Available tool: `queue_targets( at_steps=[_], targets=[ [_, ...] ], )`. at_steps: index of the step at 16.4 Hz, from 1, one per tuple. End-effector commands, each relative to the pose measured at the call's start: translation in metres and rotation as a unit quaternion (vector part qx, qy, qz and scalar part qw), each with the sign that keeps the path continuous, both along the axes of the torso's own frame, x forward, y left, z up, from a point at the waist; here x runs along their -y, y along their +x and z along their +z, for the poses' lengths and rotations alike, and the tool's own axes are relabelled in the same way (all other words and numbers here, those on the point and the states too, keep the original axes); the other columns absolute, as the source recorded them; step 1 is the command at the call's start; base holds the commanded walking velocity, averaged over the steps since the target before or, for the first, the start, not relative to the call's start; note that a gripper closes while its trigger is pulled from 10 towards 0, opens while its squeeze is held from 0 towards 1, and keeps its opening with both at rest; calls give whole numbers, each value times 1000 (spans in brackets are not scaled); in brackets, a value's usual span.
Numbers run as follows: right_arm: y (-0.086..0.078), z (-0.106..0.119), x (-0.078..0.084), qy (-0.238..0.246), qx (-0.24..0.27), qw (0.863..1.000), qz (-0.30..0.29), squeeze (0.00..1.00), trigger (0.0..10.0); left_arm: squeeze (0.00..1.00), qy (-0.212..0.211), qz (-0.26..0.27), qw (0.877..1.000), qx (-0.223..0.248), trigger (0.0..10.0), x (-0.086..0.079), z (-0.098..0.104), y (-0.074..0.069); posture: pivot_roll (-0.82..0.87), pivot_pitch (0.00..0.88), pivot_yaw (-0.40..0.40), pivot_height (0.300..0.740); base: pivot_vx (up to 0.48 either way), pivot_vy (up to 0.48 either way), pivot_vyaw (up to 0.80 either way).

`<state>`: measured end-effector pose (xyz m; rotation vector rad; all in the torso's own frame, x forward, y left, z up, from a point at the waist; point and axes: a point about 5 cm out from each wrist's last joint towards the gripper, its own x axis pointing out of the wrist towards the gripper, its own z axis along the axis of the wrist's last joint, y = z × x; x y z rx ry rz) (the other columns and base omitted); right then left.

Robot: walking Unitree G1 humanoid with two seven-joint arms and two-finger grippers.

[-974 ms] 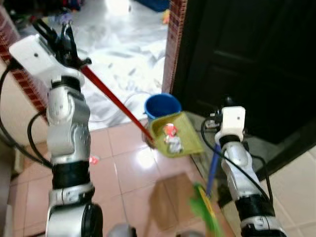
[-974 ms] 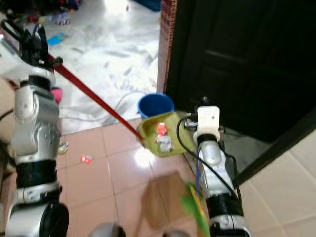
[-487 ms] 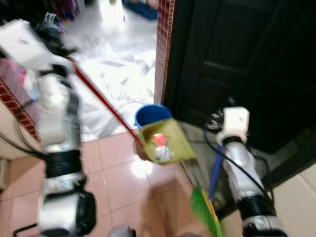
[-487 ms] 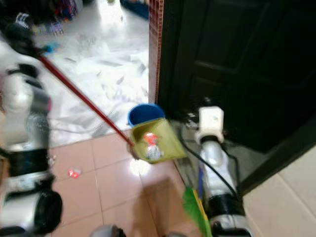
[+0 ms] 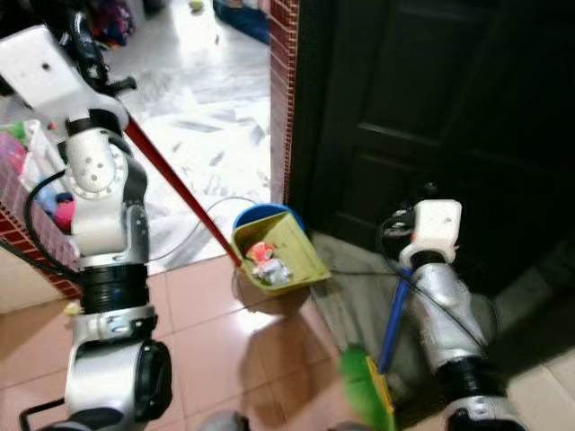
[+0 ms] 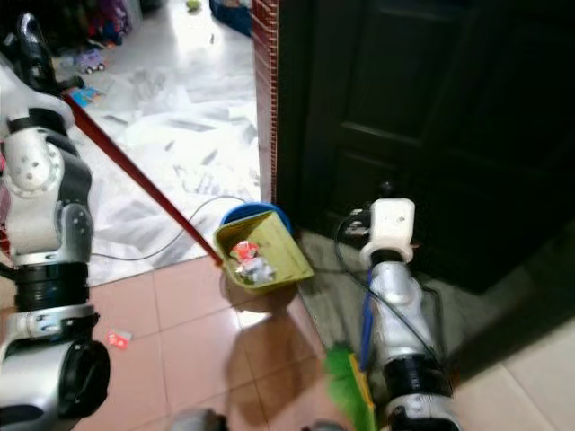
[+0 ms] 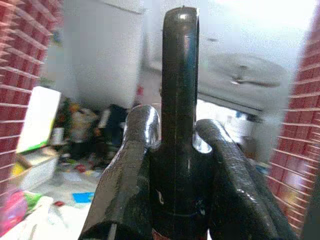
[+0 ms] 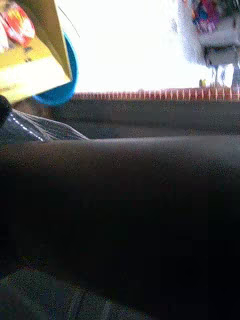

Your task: Sweep floor

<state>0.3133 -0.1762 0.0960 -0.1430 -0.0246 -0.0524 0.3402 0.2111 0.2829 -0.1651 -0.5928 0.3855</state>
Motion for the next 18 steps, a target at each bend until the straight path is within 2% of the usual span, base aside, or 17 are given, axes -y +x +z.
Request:
queue_targets(
  at_steps=[1, 12, 15, 18],
  targets=[
    [3, 11, 3, -13, 24, 1000, -2, 0, 10000, 0, 27, 12, 999, 37, 10000, 2, 17, -4, -1, 0, 11, 740, 412, 244, 0],
    [2, 11, 4, -16, 25, 1000, 2, 0, 10000, 0, 85, 41, 995, 46, 10000, 7, 17, -2, -7, 0, 7, 740, 349, 329, 0],
    [2, 11, 3, -17, 26, 1000, 3, 0, 10000, 0, 88, 44, 994, 45, 10000, 11, 15, -1, -8, 0, 8, 740, 363, 313, 0],
    [3, 12, 2, -18, 27, 999, 4, 0, 10000, 0, 91, 45, 994, 44, 10000, 14, 15, 0, -11, 0, 6, 740, 466, 0, 0]
  ],
)
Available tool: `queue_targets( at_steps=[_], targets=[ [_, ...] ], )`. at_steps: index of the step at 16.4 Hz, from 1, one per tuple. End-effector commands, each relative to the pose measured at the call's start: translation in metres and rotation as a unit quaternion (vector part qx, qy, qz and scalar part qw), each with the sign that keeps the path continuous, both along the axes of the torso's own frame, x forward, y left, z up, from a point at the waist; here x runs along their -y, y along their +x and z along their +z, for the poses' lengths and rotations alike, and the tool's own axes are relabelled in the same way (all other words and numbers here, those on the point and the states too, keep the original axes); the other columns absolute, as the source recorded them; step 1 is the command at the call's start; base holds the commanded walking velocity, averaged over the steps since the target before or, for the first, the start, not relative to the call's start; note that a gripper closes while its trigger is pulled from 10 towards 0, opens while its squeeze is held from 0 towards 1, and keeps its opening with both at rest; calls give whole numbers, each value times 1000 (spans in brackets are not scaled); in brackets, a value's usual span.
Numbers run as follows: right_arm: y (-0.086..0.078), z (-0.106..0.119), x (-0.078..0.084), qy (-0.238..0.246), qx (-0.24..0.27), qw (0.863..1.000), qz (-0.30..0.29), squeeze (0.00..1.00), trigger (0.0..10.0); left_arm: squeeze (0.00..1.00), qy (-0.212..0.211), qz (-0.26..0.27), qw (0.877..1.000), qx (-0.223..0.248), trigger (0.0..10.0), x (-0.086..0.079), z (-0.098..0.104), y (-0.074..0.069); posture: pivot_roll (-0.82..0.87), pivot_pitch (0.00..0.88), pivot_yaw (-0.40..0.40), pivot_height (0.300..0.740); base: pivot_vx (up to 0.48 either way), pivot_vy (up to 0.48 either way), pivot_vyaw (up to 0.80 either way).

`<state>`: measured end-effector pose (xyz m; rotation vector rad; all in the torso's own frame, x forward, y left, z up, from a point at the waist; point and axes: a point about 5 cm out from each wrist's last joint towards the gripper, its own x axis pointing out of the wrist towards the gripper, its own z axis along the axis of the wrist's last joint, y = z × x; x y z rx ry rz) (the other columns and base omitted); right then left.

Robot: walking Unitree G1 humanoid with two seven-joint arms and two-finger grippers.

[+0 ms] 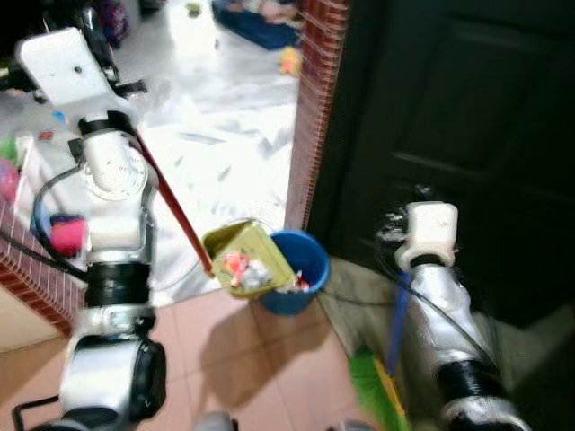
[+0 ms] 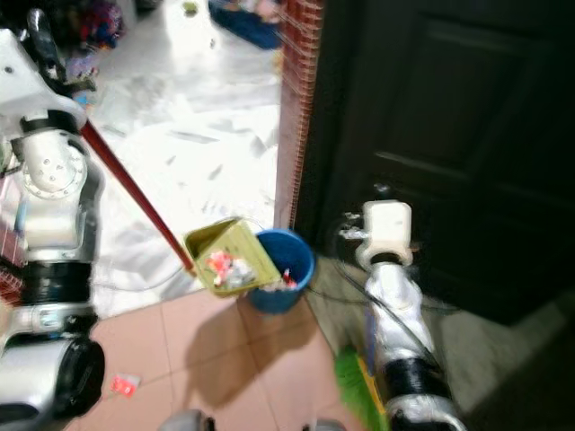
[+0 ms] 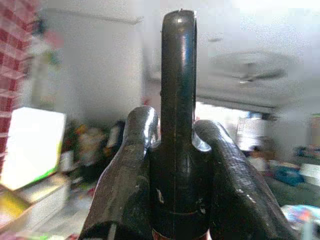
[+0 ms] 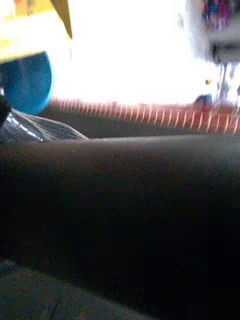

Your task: Sweep floor

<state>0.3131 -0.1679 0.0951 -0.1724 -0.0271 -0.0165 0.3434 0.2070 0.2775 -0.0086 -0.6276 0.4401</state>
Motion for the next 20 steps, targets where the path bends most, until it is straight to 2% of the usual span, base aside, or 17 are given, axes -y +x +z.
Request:
queue_targets(
  at_steps=[1, 6, 12, 14, 17, 20],
  targets=[
    [3, 13, 10, -3, 28, 1000, -13, 0, 10000, 0, 33, -9, 999, 43, 10000, 13, 21, -3, -11, 0, 6, 740, 480, 0, 0],
    [3, 13, 10, -3, 28, 1000, -13, 0, 10000, 0, 42, -17, 998, 44, 10000, 22, 17, -5, -10, 0, 7, 740, 478, 0, 0],
    [5, 12, 8, -1, 26, 1000, -13, 0, 10000, 0, 38, -41, 997, 44, 10000, 34, 10, -8, -5, 0, 7, 740, 0, 0, 0],
    [6, 12, 8, 2, 23, 1000, -15, 0, 10000, 0, 38, -40, 998, 44, 10000, 33, 10, -8, -4, 0, 8, 740, 0, 0, -744],
    [6, 12, 7, 0, 24, 1000, -13, 0, 10000, 0, 38, -35, 997, 54, 10000, 31, 17, -8, -5, 0, 9, 740, 0, 0, 0],
    [6, 11, 7, -2, 23, 1000, -12, 0, 10000, 0, 50, -25, 995, 86, 10000, 29, 37, -11, -6, 0, 9, 740, 0, 0, 0]
  ],
)
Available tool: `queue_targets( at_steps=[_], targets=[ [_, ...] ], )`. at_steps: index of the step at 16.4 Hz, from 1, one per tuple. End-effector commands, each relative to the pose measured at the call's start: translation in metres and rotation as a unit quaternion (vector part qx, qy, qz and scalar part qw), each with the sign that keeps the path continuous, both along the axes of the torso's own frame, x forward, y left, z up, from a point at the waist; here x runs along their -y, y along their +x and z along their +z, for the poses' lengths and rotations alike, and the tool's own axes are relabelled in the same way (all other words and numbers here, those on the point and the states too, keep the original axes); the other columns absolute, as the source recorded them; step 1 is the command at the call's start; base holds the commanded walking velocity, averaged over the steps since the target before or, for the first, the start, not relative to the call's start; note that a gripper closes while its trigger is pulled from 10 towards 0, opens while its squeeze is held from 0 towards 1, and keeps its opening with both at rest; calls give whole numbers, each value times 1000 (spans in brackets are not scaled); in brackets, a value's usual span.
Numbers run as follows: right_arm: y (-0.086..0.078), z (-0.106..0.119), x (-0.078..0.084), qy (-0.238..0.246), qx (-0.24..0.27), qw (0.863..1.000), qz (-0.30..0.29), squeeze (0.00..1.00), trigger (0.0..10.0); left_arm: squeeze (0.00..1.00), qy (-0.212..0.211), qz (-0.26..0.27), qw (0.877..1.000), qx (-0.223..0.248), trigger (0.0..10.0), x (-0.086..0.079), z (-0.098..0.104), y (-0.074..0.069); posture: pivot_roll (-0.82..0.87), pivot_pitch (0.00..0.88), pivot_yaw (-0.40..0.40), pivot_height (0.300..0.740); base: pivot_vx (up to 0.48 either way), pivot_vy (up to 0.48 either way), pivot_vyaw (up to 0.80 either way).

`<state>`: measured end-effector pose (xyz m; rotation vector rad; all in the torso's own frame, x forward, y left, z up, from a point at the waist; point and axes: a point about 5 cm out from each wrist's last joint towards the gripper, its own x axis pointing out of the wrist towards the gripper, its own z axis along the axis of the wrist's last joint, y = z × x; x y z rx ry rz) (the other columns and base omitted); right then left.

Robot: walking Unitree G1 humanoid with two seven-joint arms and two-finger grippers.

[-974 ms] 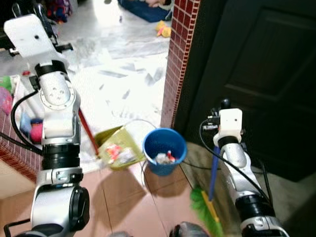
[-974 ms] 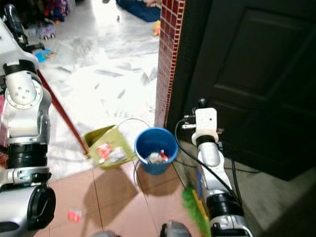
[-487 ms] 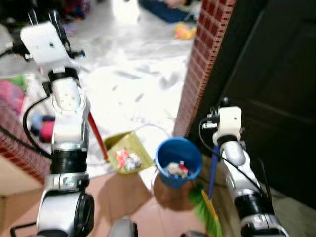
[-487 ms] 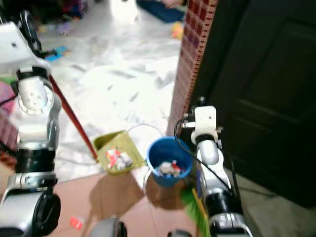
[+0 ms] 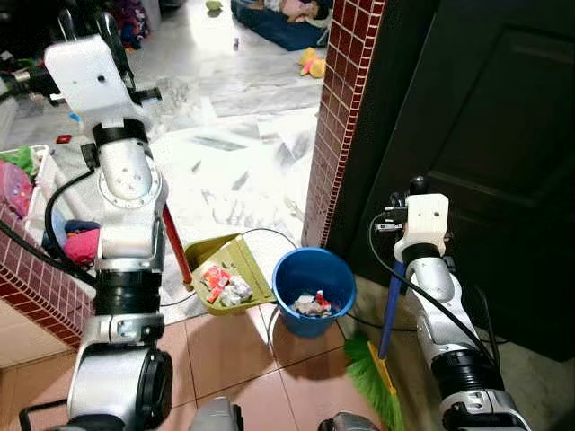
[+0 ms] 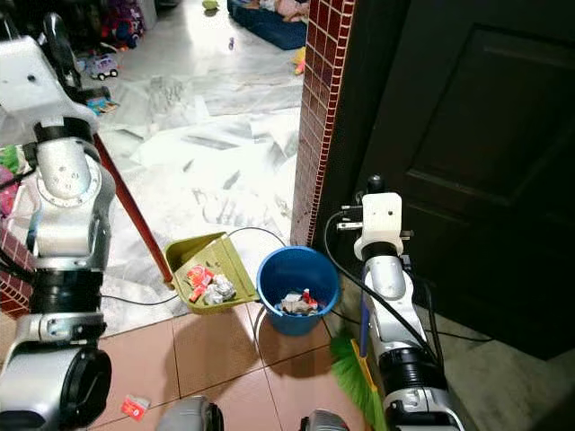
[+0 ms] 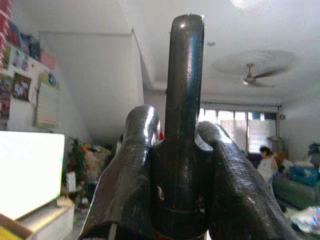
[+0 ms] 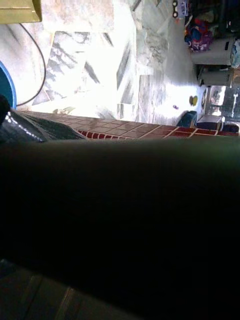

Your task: Sweep floor

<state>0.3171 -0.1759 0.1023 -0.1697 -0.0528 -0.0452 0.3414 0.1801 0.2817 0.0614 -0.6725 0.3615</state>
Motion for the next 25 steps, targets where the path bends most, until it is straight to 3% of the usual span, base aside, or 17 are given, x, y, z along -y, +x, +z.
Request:
queue_targets(
  at_steps=[1, 6, 8, 16, 20, 25],
  targets=[
    [2, 3, -1, -3, 5, 1000, 1, 0, 10000, 0, 5, -3, 997, 79, 10000, 3, 36, -10, -6, 0, 9, 740, 0, 0, 0],
    [2, 3, -2, -2, 6, 1000, 3, 0, 10000, 0, 15, 5, 995, 94, 10000, -3, 47, -9, -6, 0, 8, 740, 0, 0, -320],
    [2, 3, -2, -2, 6, 1000, 3, 0, 10000, 0, 1, -13, 996, 84, 10000, 6, 38, -7, -6, 0, 8, 740, 0, 0, 0],
    [0, 3, -3, -1, 8, 1000, 2, 0, 10000, 0, 23, -115, 991, 62, 10000, 80, 6, 0, -42, 0, 22, 740, 0, 0, 0],
    [-4, 1, 0, -2, 8, 1000, -6, 0, 10000, 0, 83, -156, 982, 74, 10000, 118, -5, -2, -64, 0, 40, 740, 0, 0, 0],
    [-2, 2, -2, 0, 10, 1000, -6, 0, 10000, 0, 155, -212, 957, 119, 10000, 163, -6, -16, -60, 0, 43, 740, 0, 0, 0]
  ],
)
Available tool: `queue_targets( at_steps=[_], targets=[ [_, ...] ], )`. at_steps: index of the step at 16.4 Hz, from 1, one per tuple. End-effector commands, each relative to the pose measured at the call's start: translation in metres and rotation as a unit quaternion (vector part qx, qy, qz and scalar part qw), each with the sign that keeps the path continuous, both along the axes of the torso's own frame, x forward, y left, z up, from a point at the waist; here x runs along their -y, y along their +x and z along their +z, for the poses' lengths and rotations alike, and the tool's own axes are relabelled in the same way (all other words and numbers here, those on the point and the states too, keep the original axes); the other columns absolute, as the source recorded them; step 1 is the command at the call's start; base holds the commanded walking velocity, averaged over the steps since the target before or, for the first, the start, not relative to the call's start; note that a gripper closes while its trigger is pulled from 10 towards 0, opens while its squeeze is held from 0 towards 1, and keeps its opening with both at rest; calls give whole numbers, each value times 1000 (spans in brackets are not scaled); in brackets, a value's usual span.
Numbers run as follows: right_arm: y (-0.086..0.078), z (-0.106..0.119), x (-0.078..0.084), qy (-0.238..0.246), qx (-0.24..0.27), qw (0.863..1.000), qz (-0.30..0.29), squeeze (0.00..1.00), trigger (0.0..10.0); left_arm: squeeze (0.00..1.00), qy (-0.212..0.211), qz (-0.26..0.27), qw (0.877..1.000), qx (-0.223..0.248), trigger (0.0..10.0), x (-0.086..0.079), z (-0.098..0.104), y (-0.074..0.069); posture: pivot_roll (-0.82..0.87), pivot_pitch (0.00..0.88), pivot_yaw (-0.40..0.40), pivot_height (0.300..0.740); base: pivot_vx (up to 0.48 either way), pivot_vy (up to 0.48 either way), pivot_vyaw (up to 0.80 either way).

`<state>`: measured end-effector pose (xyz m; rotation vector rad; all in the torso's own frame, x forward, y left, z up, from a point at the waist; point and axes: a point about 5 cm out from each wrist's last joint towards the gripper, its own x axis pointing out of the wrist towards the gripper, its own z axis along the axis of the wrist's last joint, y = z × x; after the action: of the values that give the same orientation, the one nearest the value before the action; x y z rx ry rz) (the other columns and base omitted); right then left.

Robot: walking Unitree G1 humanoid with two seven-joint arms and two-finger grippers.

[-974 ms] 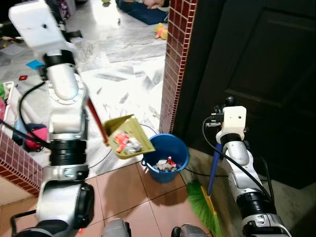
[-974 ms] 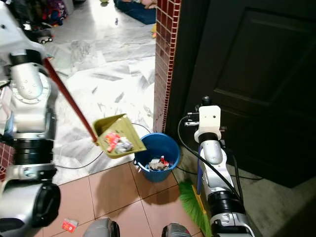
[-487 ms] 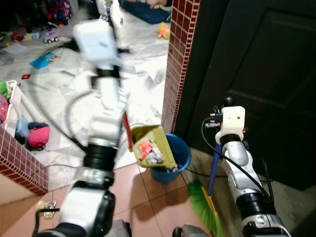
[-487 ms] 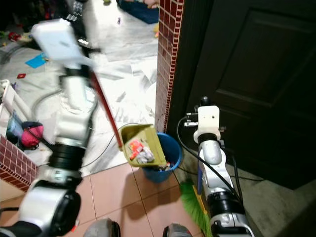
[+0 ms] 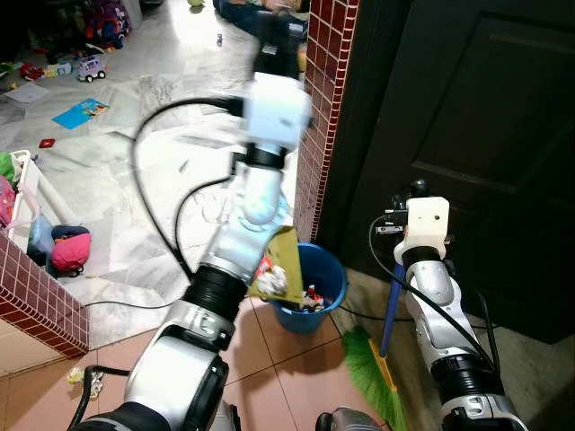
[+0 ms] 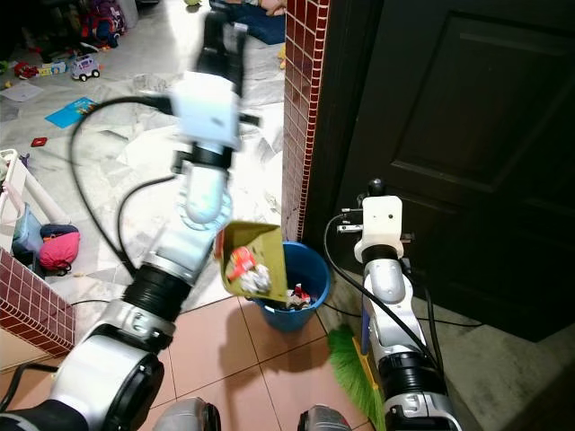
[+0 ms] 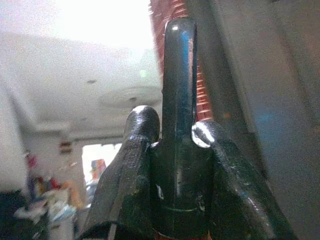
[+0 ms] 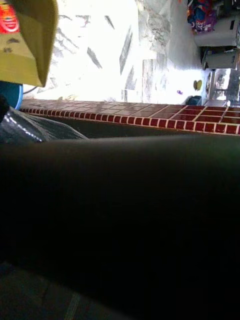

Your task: Sweep floor

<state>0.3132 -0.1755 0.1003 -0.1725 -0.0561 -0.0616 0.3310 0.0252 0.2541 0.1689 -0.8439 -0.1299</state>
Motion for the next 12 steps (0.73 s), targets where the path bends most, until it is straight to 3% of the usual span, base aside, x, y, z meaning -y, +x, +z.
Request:
queue_targets(
  at_steps=[1, 2, 5, 7, 9, 10, 12],
  targets=[
    [2, 4, -3, 1, 7, 1000, 3, 0, 10000, 0, 29, -55, 995, 78, 10000, 23, 24, -13, -55, 0, 42, 740, 0, 0, 0],
    [3, 4, -4, 1, 7, 1000, 4, 0, 10000, 0, 30, -60, 995, 79, 10000, 24, 23, -14, -55, 0, 42, 740, 0, 0, 0],
    [3, 4, -5, 3, 8, 1000, 4, 0, 10000, 0, 83, -154, 983, 58, 10000, 50, 6, -25, -53, 0, 44, 740, 0, 0, 0],
    [2, 4, -4, 1, 10, 1000, 1, 0, 10000, 0, 133, -269, 953, 27, 10000, 70, -12, -42, -49, 0, 45, 740, 0, 0, 0],
    [2, 4, -4, 0, 9, 1000, 1, 0, 10000, 0, 180, -327, 928, 14, 10000, 78, -22, -49, -48, 0, 41, 740, 0, 0, 0],
    [2, 4, -5, -1, 9, 1000, 3, 0, 10000, 0, 231, -379, 896, 15, 10000, 83, -30, -59, -48, 0, 39, 740, 0, 0, 0],
    [3, 4, -5, -2, 8, 1000, 5, 0, 10000, 0, 247, -391, 886, 7, 10000, 86, -34, -61, -44, 0, 34, 740, 0, 0, 0]
  ],
)
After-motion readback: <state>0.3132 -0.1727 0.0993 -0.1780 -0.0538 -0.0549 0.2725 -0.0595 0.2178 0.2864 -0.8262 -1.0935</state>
